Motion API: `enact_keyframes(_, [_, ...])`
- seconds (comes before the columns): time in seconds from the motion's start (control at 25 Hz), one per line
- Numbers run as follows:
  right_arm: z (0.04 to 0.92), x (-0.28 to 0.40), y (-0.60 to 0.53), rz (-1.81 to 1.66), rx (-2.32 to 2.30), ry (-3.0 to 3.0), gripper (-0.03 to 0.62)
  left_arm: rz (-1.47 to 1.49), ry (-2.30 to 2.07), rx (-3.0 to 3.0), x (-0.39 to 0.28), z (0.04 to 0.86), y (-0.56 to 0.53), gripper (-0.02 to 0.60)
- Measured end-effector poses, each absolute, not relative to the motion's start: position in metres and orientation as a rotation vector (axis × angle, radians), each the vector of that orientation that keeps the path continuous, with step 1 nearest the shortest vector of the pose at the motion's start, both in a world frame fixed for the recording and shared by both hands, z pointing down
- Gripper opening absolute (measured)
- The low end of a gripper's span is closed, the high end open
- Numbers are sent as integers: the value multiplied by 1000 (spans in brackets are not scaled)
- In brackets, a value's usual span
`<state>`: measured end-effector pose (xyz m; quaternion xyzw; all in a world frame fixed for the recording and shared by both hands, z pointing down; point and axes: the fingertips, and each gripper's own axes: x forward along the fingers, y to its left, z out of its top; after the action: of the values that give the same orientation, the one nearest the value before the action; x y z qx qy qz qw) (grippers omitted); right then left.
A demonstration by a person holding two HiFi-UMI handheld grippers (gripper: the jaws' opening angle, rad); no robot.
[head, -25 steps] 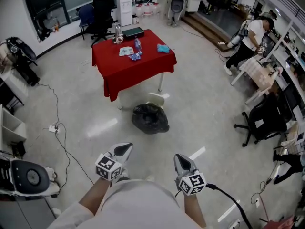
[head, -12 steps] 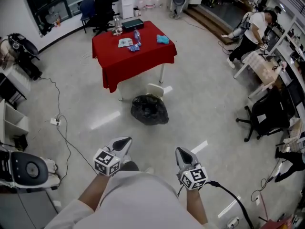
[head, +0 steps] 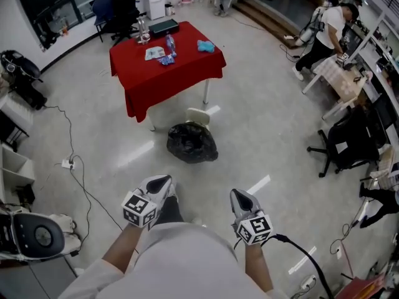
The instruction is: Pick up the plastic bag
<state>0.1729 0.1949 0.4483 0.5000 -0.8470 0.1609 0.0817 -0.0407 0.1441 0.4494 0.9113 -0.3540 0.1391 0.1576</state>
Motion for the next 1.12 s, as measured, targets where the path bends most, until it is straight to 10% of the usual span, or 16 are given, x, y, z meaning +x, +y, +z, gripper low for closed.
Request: enact_keyframes(1.12, [467,93,-72,539,1604,-2358,-5,542,-791,2664,-123,491,-146,5])
